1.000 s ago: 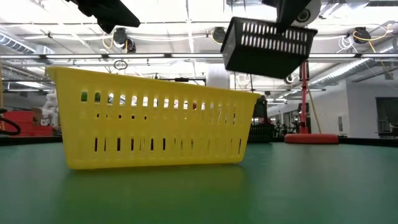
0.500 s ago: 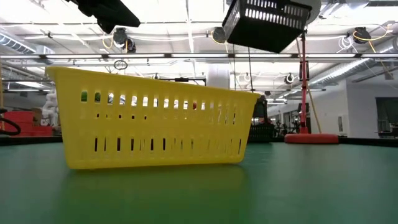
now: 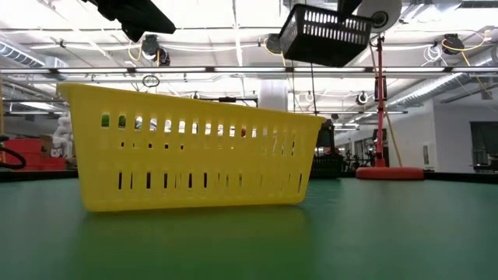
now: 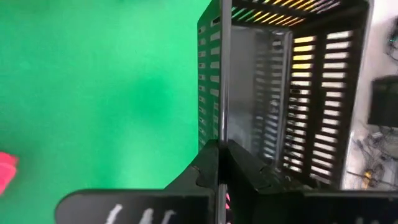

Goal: Stack baskets by color
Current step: Stack the bottom right black basket on the top black basket

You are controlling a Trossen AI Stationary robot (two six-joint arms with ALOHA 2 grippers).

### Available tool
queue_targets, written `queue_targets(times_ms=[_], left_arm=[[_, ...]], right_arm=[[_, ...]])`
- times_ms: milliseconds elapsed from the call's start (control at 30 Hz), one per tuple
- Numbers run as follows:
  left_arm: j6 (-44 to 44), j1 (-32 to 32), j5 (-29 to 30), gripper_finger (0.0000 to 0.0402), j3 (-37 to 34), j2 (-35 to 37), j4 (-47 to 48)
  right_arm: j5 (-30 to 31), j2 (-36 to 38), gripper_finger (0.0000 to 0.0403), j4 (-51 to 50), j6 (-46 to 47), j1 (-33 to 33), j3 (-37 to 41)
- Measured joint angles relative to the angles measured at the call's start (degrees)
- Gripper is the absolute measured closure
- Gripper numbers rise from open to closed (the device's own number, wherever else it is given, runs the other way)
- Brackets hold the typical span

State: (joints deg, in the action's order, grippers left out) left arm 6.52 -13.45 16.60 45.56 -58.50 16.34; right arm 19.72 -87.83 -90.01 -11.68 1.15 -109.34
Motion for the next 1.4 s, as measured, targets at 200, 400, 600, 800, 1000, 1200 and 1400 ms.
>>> queue_targets(times_ms=[200, 400, 600, 800, 1000, 1200, 1400], left_arm=[[-0.02, 0.0, 0.0, 0.0378, 0.0, 0.0, 0.0], [-0.02, 0.0, 0.0, 0.0378, 0.0, 0.0, 0.0], [-0.02, 0.0, 0.0, 0.0378, 0.01, 0.0, 0.0], [-0.16, 0.0, 0.0, 0.0378, 0.0, 0.0, 0.02], [-0.17, 0.0, 0.0, 0.0378, 0.0, 0.0, 0.04], [-0.17, 0.0, 0.0, 0.0378, 0.0, 0.0, 0.05], [-0.36, 0.0, 0.0, 0.0378, 0.01, 0.0, 0.07]], right_arm=[[-0.06, -0.02, 0.0396, 0.29, -2.99, -3.3, 0.0], [-0.02, -0.02, 0.0396, 3.5, -7.64, -7.61, 0.0], [-0.24, -0.07, 0.0396, 8.31, -12.31, -12.66, 1.9], [-0.28, -0.04, 0.0396, 13.21, -16.3, -17.15, 7.03], [-0.3, -0.07, 0.0395, 21.16, -20.52, -21.73, 14.77], [-0.32, -0.07, 0.0395, 31.83, -24.38, -26.43, 23.58], [-0.34, -0.04, 0.0395, 43.23, -29.05, -30.32, 31.31]])
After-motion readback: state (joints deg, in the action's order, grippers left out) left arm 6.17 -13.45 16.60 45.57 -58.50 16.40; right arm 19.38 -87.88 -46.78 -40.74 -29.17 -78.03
